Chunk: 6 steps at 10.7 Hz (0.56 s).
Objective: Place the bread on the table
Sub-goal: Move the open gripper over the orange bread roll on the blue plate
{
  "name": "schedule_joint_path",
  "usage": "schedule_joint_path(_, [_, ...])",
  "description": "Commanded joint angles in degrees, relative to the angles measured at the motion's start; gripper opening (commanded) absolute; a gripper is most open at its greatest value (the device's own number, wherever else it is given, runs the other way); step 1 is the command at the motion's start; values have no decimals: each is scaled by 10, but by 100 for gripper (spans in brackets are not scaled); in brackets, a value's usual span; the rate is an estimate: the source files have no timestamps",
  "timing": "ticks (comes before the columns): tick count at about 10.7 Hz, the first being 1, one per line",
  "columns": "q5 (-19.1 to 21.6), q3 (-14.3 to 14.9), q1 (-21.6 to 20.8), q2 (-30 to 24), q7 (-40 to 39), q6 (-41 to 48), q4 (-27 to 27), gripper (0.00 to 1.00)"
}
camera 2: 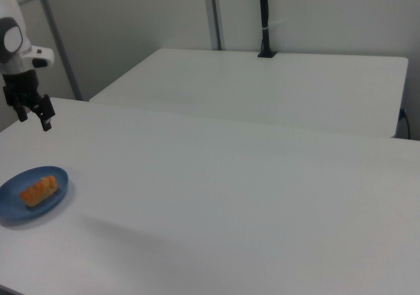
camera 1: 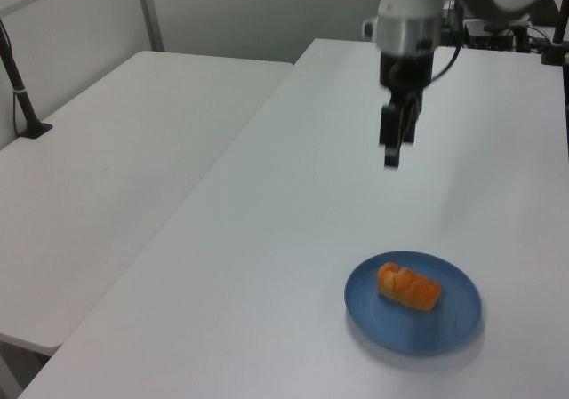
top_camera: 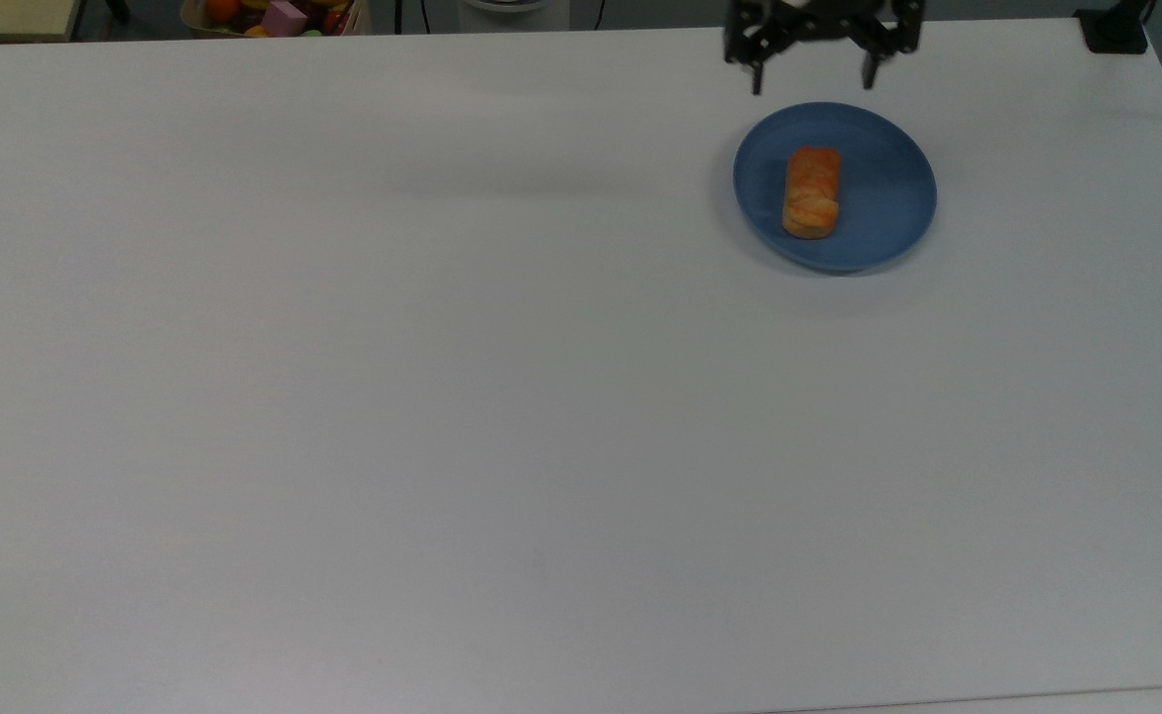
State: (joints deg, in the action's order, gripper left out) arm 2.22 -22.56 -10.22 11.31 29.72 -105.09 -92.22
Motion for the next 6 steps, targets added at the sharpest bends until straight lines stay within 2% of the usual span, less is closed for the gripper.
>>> schedule_joint_path(1, [-2, 4, -34, 52, 35, -30, -3, 100])
schedule_joint_path(4, [-13, 4, -60, 78, 129, -64, -56, 100])
schedule_joint_path(6, [-14, 4, -68, 82, 132, -99, -102, 100])
